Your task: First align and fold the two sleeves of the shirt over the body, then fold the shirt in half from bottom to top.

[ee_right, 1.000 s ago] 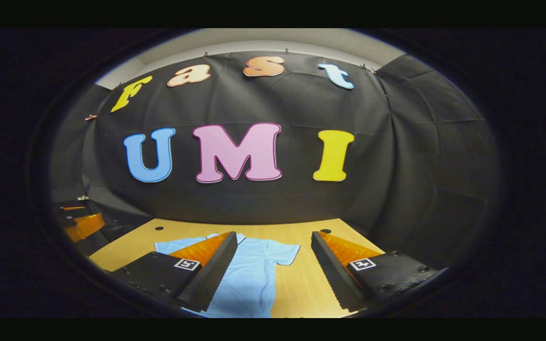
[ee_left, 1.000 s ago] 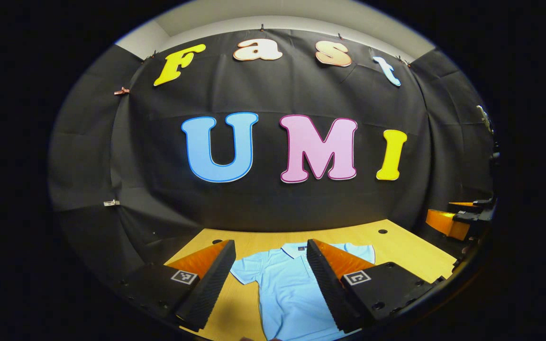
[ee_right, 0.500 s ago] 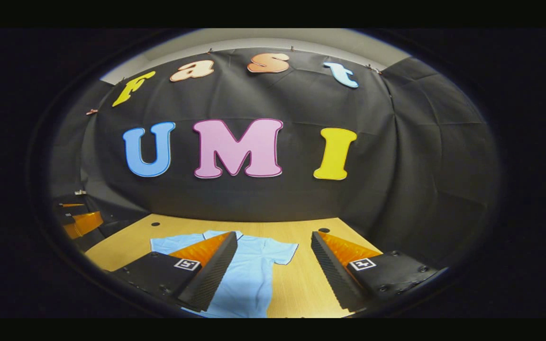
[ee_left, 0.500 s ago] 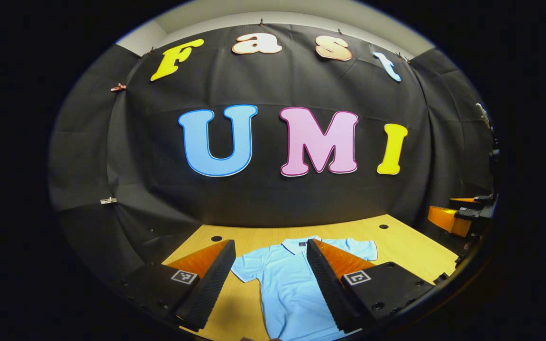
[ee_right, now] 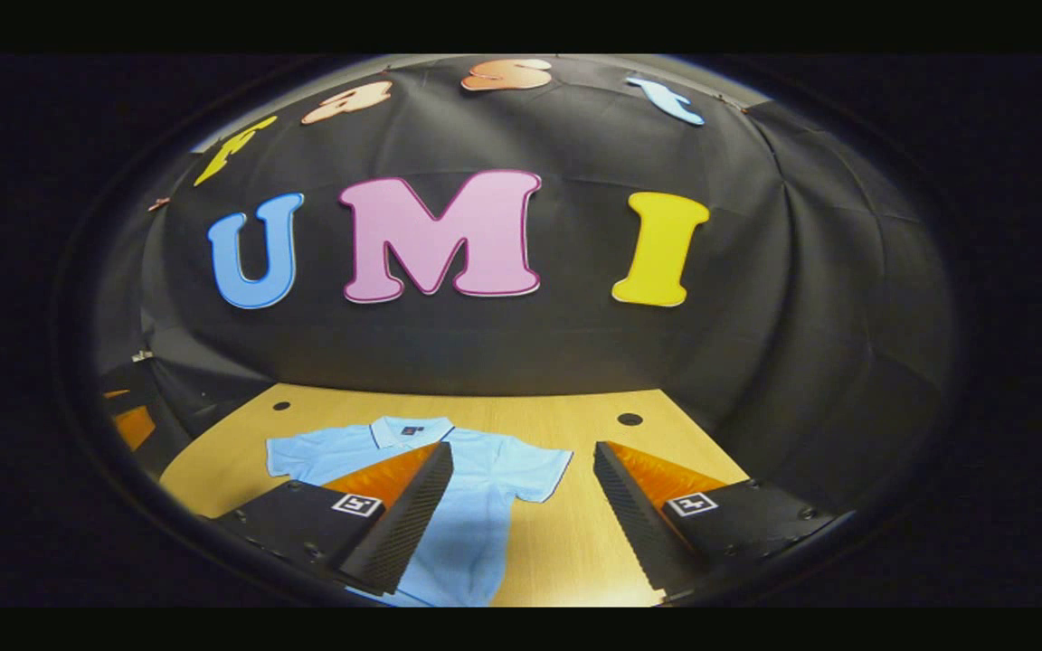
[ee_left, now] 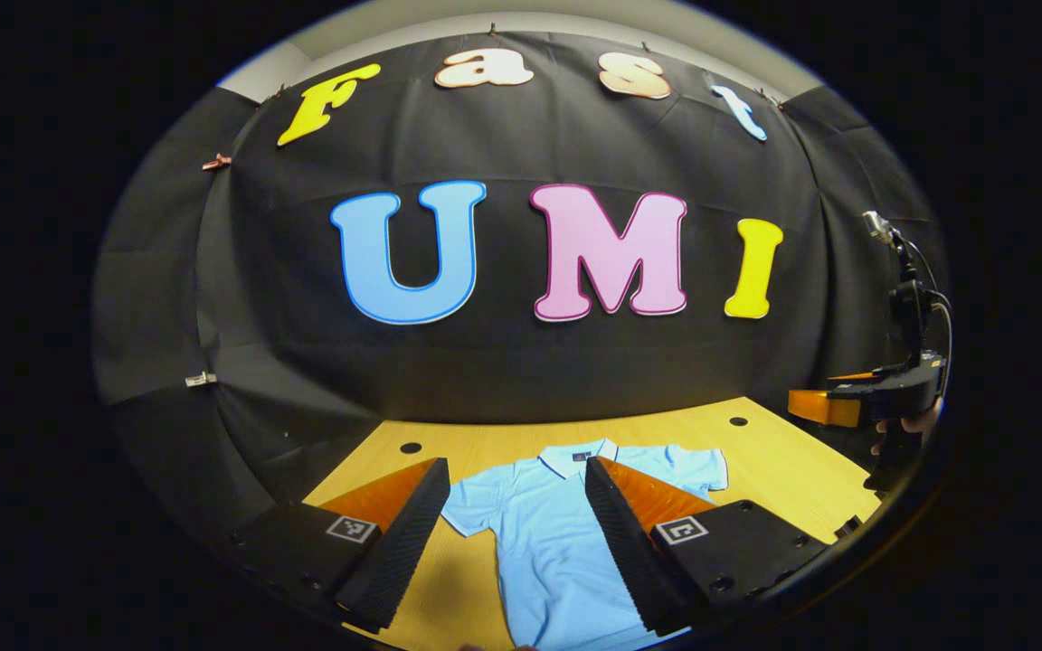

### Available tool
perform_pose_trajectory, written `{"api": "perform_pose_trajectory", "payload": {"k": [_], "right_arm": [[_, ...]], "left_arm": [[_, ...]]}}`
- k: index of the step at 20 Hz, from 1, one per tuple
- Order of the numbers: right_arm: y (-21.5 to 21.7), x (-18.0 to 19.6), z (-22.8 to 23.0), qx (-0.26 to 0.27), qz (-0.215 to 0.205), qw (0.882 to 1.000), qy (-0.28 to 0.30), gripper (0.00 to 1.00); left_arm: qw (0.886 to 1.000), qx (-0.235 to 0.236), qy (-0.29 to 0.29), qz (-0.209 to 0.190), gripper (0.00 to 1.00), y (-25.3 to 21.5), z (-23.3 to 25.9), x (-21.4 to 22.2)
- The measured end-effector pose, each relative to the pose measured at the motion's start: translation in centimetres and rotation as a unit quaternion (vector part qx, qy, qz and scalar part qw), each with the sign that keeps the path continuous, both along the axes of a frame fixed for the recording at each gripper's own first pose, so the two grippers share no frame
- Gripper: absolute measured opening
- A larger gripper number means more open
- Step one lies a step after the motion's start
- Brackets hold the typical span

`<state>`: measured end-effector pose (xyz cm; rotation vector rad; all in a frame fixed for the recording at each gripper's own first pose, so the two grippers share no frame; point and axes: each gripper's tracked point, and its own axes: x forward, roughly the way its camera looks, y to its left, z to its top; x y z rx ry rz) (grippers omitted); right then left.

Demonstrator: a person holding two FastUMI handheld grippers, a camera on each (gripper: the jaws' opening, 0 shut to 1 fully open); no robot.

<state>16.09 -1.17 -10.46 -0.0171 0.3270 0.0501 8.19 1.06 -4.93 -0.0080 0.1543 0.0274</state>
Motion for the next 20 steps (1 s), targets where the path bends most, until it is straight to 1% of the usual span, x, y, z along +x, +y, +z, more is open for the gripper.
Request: {"api": "perform_pose_trajectory", "payload": {"k": [2,4,5,6,9,11,12,13,16,17,18,19,20], "right_arm": [[-0.7,2.8,-1.9,0.008,-0.007,1.0,0.025,0.98],[-1.5,5.4,-4.1,0.018,-0.02,0.998,0.05,0.98],[-2.2,7.5,-6.3,0.022,-0.029,0.997,0.075,0.98],[-2.8,9.6,-8.5,0.017,-0.032,0.994,0.101,0.98],[-4.0,12.7,-13.5,-0.006,-0.04,0.987,0.154,0.98],[-4.2,14.0,-16.5,-0.01,-0.038,0.981,0.19,0.98],[-4.2,14.8,-17.9,-0.012,-0.036,0.978,0.203,0.95],[-4.4,15.3,-19.1,-0.019,-0.035,0.975,0.216,0.98],[-4.6,16.8,-22.6,-0.018,-0.042,0.968,0.248,0.98],[-5.0,17.1,-23.5,-0.015,-0.048,0.965,0.257,0.96],[-5.2,17.4,-24.7,-0.01,-0.056,0.962,0.268,0.98],[-5.5,17.6,-25.4,-0.005,-0.064,0.958,0.278,0.98],[-5.7,18.0,-25.7,-0.004,-0.067,0.958,0.278,0.98]], "left_arm": [[1.0,-0.009,0.007,0.01,0.96,0.4,-0.5,0.8],[1.0,-0.005,0.011,0.026,0.96,1.2,-0.9,1.8],[0.999,-0.004,0.014,0.035,0.96,1.7,-1.1,2.3],[0.999,-0.005,0.022,0.048,0.96,2.4,-1.4,3.3],[0.997,-0.008,0.035,0.068,0.96,3.4,-2.3,4.8],[0.996,-0.012,0.045,0.075,0.96,3.6,-2.9,5.6],[0.996,-0.013,0.051,0.075,0.96,3.5,-3.2,6.1],[0.996,-0.01,0.056,0.074,0.96,3.5,-3.4,6.5],[0.995,-0.003,0.059,0.082,0.96,3.9,-3.9,7.5],[0.994,-0.004,0.064,0.084,0.92,3.9,-4.2,7.9],[0.994,-0.005,0.068,0.083,0.96,3.8,-4.2,8.1],[0.994,-0.004,0.071,0.082,0.96,3.7,-4.4,8.5],[0.994,-0.002,0.073,0.08,0.96,3.5,-4.6,8.9]]}}
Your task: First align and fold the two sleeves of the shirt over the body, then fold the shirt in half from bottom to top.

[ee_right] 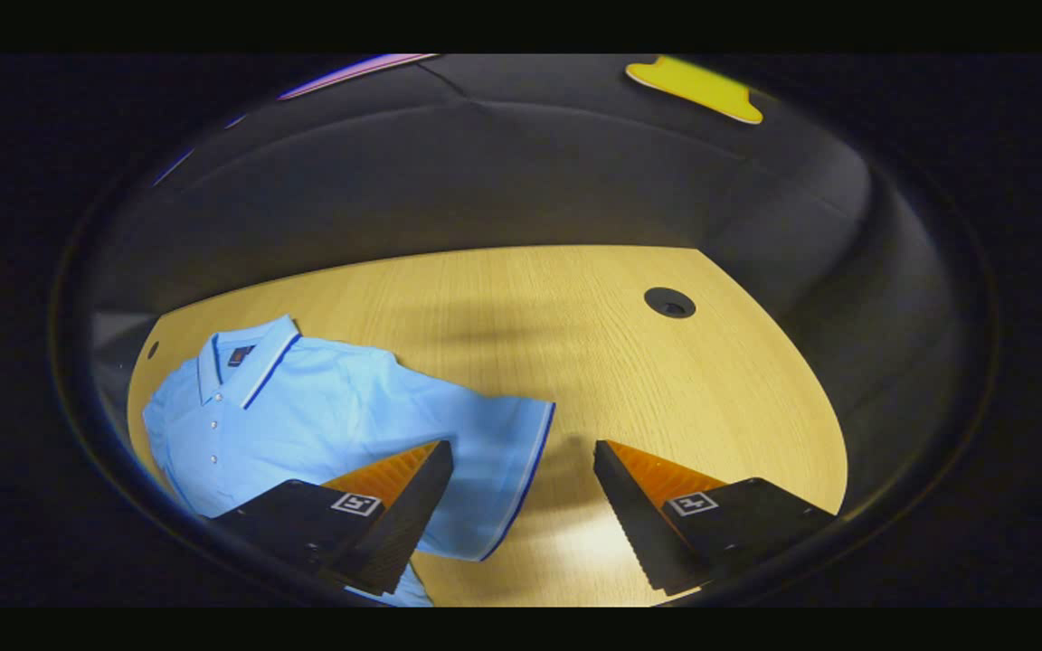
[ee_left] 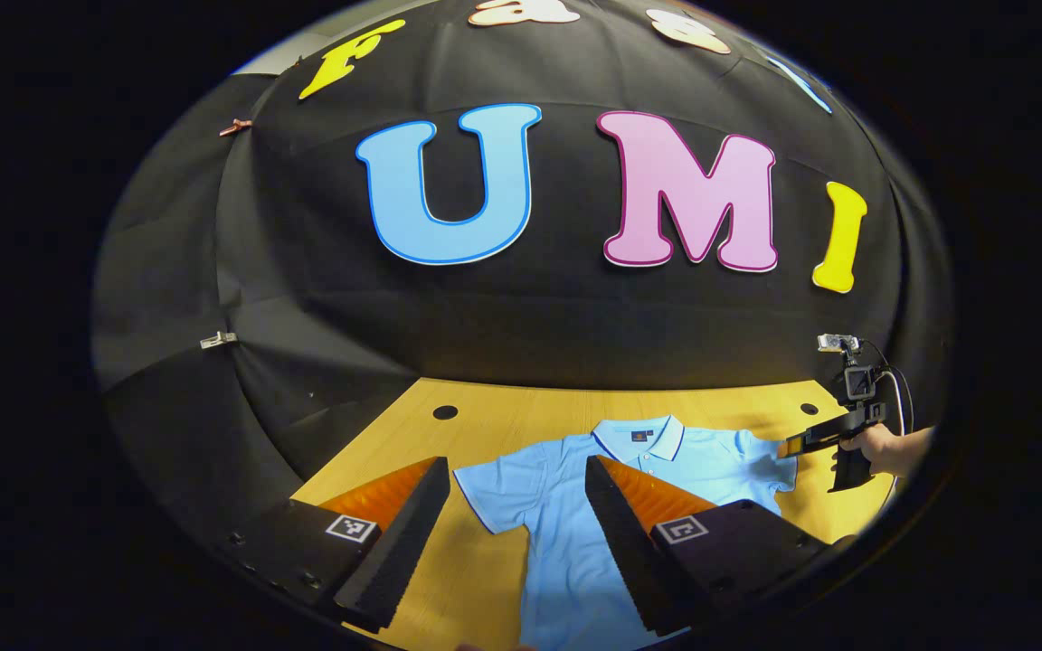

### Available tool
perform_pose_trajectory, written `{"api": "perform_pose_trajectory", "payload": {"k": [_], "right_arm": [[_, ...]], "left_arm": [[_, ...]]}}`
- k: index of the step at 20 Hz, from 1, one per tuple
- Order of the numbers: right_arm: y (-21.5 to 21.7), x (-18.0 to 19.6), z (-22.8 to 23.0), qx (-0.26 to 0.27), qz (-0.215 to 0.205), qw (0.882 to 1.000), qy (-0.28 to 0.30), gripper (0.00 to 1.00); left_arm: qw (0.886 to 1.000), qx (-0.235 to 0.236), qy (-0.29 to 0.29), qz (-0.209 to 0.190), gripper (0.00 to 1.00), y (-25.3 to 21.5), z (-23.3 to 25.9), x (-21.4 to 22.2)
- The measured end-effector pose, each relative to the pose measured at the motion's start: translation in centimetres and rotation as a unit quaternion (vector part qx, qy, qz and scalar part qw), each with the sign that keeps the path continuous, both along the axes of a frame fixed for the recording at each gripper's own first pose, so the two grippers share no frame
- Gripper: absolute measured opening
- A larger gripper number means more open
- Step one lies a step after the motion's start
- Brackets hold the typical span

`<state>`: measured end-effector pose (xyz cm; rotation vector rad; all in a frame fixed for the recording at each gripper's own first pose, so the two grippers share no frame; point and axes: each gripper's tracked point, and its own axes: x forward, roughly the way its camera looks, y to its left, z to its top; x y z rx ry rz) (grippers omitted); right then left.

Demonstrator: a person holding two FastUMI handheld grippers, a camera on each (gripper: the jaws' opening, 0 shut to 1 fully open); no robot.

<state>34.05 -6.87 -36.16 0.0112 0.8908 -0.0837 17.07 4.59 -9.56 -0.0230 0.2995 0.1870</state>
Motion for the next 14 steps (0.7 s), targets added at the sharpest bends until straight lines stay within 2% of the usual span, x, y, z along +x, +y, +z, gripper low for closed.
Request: {"api": "perform_pose_trajectory", "payload": {"k": [4,5,6,7,8,9,10,11,12,14], "right_arm": [[0.4,0.3,-0.8,0.006,0.005,1.0,0.004,0.97],[1.0,0.3,-0.9,0.017,0.009,1.0,0.005,0.87],[1.4,0.5,-1.1,0.017,0.009,1.0,0.003,0.88],[1.6,0.7,-1.1,0.02,0.012,1.0,0.005,0.67],[1.9,0.7,-1.0,0.02,0.013,1.0,0.003,0.64],[2.0,0.7,-1.1,0.022,0.014,1.0,0.006,0.51],[2.1,0.7,-1.0,0.024,0.012,1.0,0.004,0.46],[2.1,0.7,-1.0,0.023,0.012,1.0,0.005,0.22],[2.2,0.8,-0.9,0.026,0.016,1.0,0.003,0.27],[2.3,0.9,-0.8,0.02,0.017,1.0,0.001,0.13]], "left_arm": [[1.0,0.002,0.003,-0.004,0.97,-0.4,-0.1,0.5],[1.0,0.002,0.004,-0.005,0.97,-0.5,-0.3,0.5],[1.0,0.002,0.007,-0.006,0.97,-0.5,-0.4,0.6],[1.0,0.002,0.008,-0.007,0.97,-0.7,-0.6,0.8],[1.0,0.001,0.009,-0.008,0.97,-0.7,-0.7,1.0],[1.0,0.0,0.009,-0.009,0.97,-0.7,-0.7,1.0],[1.0,0.0,0.01,-0.01,0.97,-0.7,-0.7,1.0],[1.0,0.002,0.012,-0.008,0.97,-0.7,-1.0,1.1],[1.0,0.005,0.013,-0.007,0.97,-0.6,-0.9,1.0],[1.0,0.008,0.014,-0.007,0.97,-0.5,-1.0,0.8]]}}
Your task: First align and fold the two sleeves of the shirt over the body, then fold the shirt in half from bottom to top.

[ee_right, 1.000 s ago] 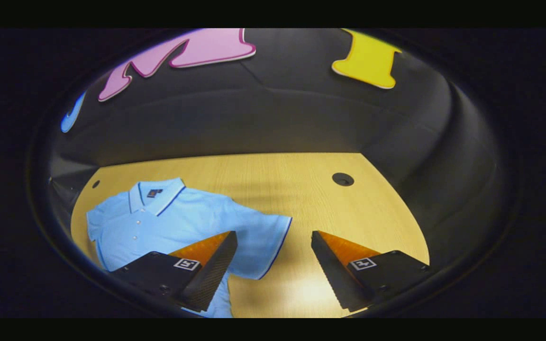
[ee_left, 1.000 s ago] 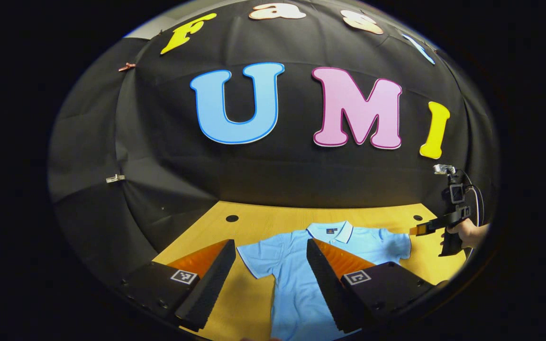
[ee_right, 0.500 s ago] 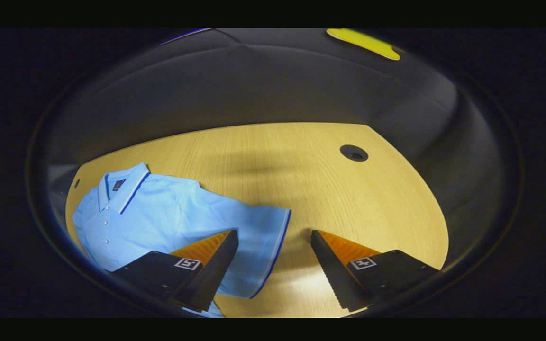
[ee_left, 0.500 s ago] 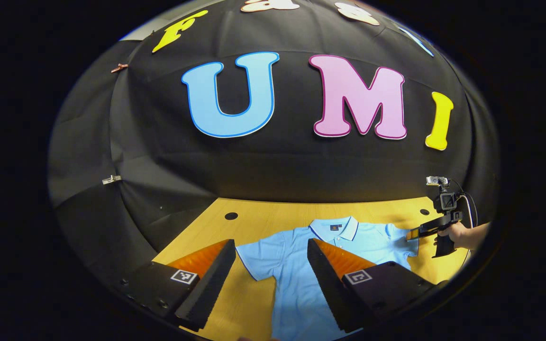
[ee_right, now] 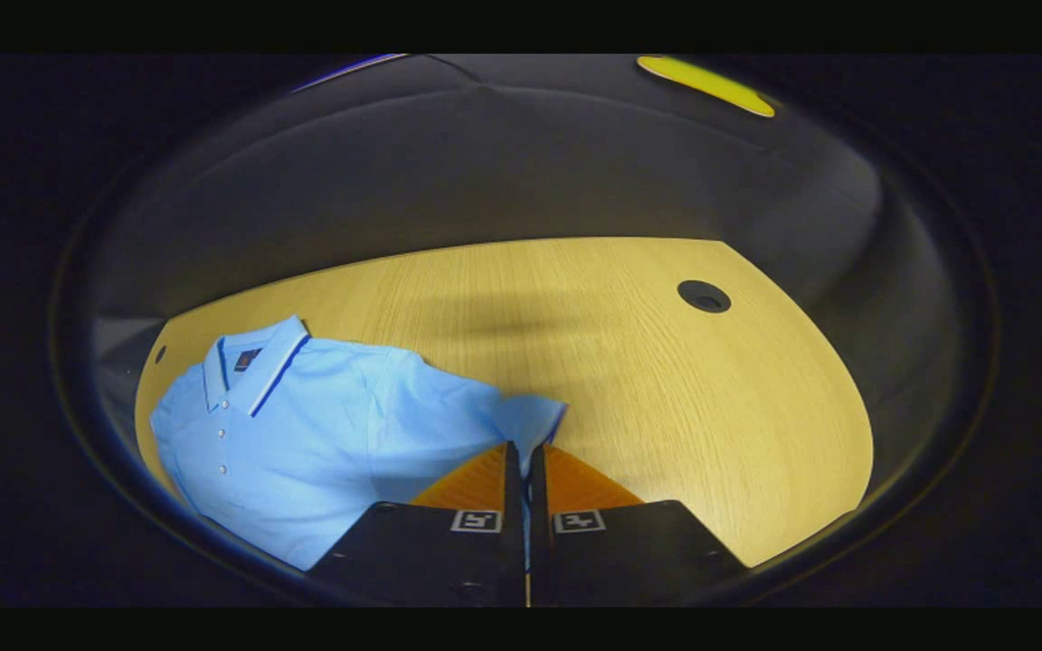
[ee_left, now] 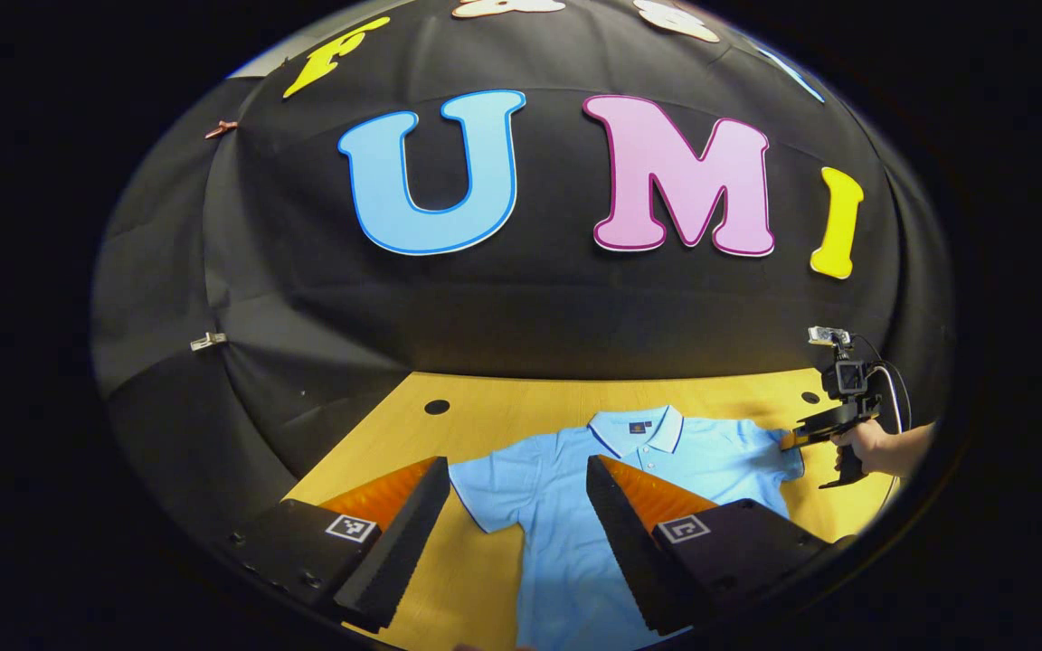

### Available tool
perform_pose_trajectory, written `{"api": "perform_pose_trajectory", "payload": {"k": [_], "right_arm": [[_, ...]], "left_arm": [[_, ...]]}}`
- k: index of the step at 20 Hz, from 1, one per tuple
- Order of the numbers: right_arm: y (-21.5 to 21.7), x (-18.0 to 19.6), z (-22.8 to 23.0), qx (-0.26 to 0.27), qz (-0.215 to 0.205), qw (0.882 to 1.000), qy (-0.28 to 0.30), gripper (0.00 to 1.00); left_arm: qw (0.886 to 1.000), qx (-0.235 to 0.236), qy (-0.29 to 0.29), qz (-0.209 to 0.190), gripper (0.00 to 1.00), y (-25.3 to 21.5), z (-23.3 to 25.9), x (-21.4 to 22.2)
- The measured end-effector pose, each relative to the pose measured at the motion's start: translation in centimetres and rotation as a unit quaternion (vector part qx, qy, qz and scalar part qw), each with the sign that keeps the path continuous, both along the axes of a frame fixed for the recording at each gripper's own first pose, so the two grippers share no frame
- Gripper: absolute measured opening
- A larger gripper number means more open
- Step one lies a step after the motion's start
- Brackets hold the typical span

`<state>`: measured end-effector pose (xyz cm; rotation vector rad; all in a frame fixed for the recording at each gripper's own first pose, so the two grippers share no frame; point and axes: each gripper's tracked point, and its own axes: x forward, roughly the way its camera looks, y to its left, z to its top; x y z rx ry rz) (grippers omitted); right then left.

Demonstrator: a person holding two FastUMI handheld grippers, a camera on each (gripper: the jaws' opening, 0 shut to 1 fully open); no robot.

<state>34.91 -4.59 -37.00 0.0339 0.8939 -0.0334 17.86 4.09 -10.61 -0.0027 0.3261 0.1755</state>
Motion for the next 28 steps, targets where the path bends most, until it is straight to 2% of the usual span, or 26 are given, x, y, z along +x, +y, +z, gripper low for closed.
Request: {"api": "perform_pose_trajectory", "payload": {"k": [2,5,6,7,8,10,11,12,13,15,16,17,18,19,21,22,23,24,25,27,28], "right_arm": [[0.1,0.0,0.0,-0.006,0.007,1.0,-0.002,0.01],[0.4,0.1,1.7,-0.024,0.013,0.999,-0.021,0.06],[0.7,0.3,2.5,-0.027,0.015,0.999,-0.028,0.0],[1.3,0.4,3.4,-0.029,0.02,0.999,-0.035,0.0],[2.1,0.5,4.3,-0.031,0.027,0.998,-0.041,0.06],[4.3,0.9,6.1,-0.035,0.045,0.997,-0.055,0.06],[5.8,0.9,6.8,-0.034,0.055,0.996,-0.061,0.06],[7.5,0.8,7.4,-0.031,0.065,0.995,-0.065,0.12],[9.3,0.6,8.0,-0.028,0.079,0.994,-0.068,0.01],[13.1,0.0,8.4,-0.033,0.112,0.991,-0.072,0.12],[15.1,-0.6,8.6,-0.033,0.131,0.988,-0.073,0.12],[17.3,-1.2,8.5,-0.028,0.151,0.985,-0.071,0.0],[19.7,-2.0,8.1,-0.02,0.171,0.983,-0.069,0.12],[21.8,-3.0,8.1,-0.013,0.188,0.98,-0.065,0.15],[25.6,-4.9,7.8,0.011,0.216,0.974,-0.061,0.13],[28.0,-6.2,7.9,0.042,0.229,0.971,-0.057,0.18],[30.1,-7.5,8.0,0.079,0.238,0.967,-0.05,0.17],[31.4,-9.0,8.3,0.101,0.242,0.964,-0.047,0.25],[32.2,-10.1,8.4,0.108,0.247,0.962,-0.048,0.47],[31.4,-12.0,9.1,0.095,0.256,0.96,-0.057,0.88],[30.4,-12.7,9.2,0.082,0.258,0.961,-0.061,0.92]], "left_arm": [[1.0,-0.001,0.003,0.001,0.97,0.1,-0.4,-0.3],[1.0,-0.001,0.003,0.006,0.97,0.6,-0.3,-0.6],[1.0,-0.001,0.002,0.006,0.97,0.6,-0.3,-0.6],[1.0,-0.001,0.002,0.006,0.97,0.6,-0.3,-0.7],[1.0,-0.002,0.002,0.006,0.97,0.7,-0.3,-0.7],[1.0,-0.005,0.001,0.006,0.97,0.7,-0.3,-0.8],[1.0,-0.006,-0.001,0.004,0.97,0.6,0.1,-1.0],[1.0,-0.008,-0.002,0.002,0.97,0.5,0.1,-1.3],[1.0,-0.01,-0.005,-0.001,0.97,0.4,0.4,-1.6],[1.0,-0.013,-0.012,-0.008,0.97,0.3,0.7,-2.2],[1.0,-0.014,-0.012,-0.009,0.97,0.4,0.7,-2.6],[1.0,-0.015,-0.012,-0.009,0.97,0.6,0.8,-3.0],[1.0,-0.018,-0.015,-0.006,0.97,0.9,0.9,-3.3],[1.0,-0.024,-0.018,-0.004,0.97,1.2,1.1,-3.7],[0.999,-0.035,-0.021,-0.003,0.97,1.7,1.0,-4.3],[0.999,-0.04,-0.019,-0.002,0.97,2.2,0.7,-4.6],[0.999,-0.044,-0.016,0.0,0.97,2.7,0.3,-4.8],[0.999,-0.048,-0.014,0.0,0.97,3.1,0.0,-4.9],[0.999,-0.051,-0.013,-0.002,0.97,3.5,-0.3,-4.8],[0.999,-0.047,-0.014,-0.01,0.97,4.4,-0.9,-4.3],[0.999,-0.042,-0.013,-0.014,0.97,4.9,-1.4,-3.8]]}}
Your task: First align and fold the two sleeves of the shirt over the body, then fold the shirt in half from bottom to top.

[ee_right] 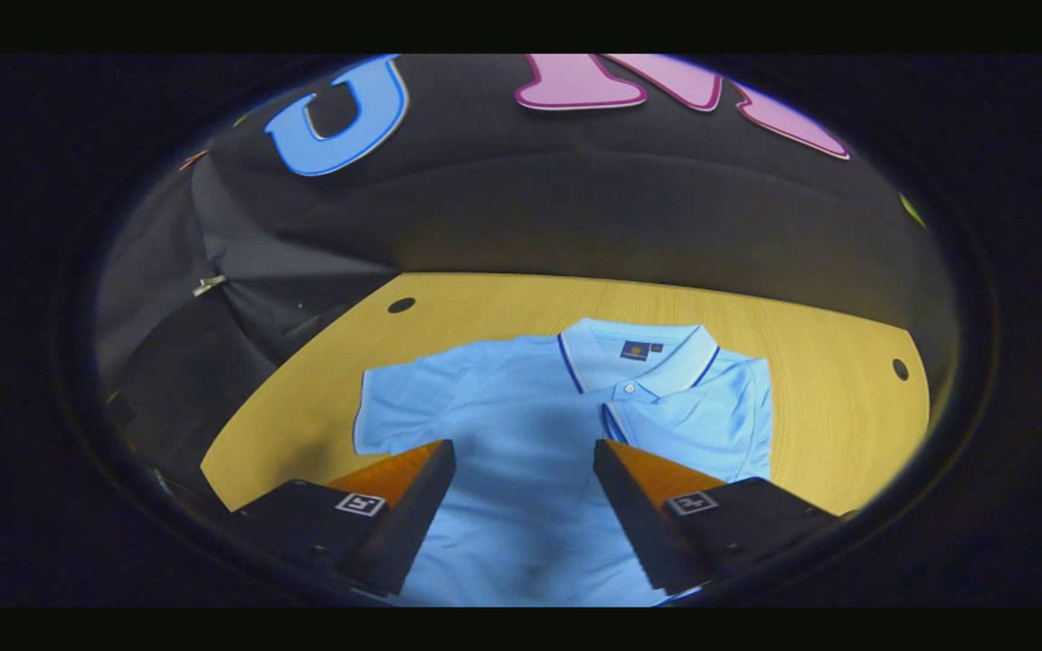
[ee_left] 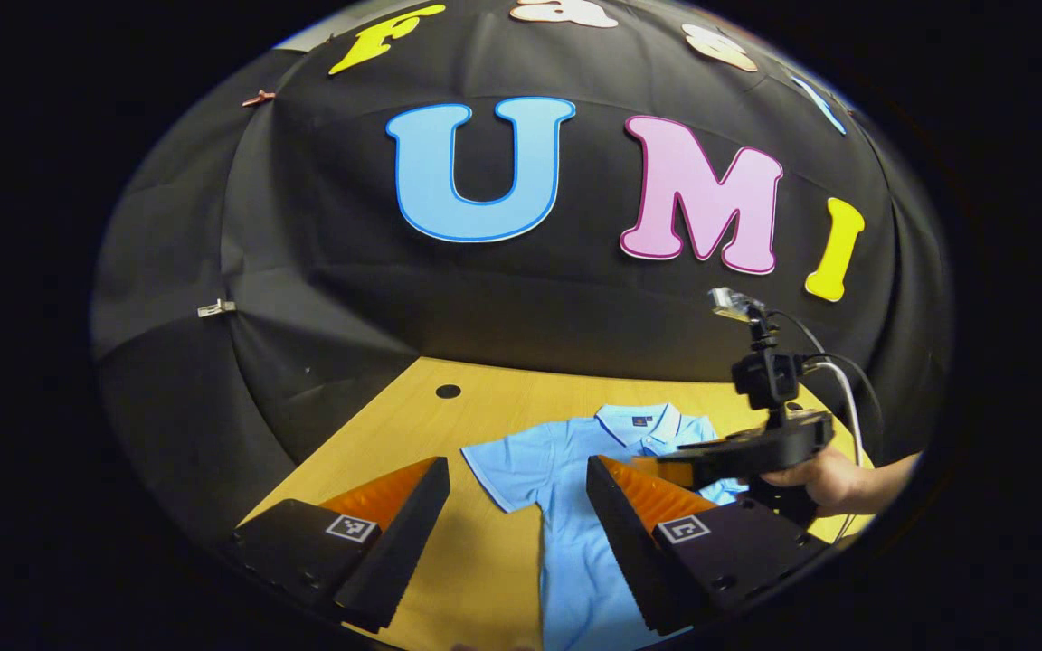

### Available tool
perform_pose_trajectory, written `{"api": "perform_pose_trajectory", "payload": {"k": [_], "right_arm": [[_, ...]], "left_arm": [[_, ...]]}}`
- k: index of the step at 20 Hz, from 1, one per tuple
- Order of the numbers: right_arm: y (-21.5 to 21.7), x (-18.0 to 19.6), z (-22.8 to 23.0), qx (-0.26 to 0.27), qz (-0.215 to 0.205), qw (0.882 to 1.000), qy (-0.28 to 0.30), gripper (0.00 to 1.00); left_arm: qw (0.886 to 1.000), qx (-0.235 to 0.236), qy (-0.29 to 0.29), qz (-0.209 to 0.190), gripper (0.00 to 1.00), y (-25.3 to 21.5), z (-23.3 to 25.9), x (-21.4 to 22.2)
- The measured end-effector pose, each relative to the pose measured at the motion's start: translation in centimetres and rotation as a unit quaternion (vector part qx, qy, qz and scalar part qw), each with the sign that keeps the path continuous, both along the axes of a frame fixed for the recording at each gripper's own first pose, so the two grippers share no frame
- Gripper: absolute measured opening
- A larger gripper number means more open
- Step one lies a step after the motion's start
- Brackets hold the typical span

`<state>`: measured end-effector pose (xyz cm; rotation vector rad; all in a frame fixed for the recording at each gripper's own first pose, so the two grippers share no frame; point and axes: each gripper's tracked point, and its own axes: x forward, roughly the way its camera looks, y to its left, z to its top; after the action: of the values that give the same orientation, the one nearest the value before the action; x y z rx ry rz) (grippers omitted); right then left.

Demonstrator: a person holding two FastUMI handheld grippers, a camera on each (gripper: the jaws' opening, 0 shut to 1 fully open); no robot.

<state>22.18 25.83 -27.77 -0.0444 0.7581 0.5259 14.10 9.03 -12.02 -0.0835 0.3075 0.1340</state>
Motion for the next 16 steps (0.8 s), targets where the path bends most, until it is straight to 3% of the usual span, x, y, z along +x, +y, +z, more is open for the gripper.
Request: {"api": "perform_pose_trajectory", "payload": {"k": [2,7,11,16], "right_arm": [[-2.3,-1.6,0.8,-0.012,-0.008,1.0,-0.01,0.99],[-8.8,-4.8,3.0,-0.037,-0.051,0.997,-0.042,0.99],[-11.7,-7.8,3.7,-0.014,-0.077,0.996,-0.034,0.99],[-15.6,-10.2,3.6,-0.001,-0.102,0.994,-0.026,0.99]], "left_arm": [[1.0,0.004,0.003,-0.011,0.97,0.8,-1.1,1.6],[0.998,0.014,0.017,-0.065,0.96,0.7,-5.1,7.8],[0.998,-0.016,0.047,-0.037,0.96,2.2,-9.4,13.4],[0.995,-0.021,0.1,0.015,0.96,6.3,-16.2,18.8]]}}
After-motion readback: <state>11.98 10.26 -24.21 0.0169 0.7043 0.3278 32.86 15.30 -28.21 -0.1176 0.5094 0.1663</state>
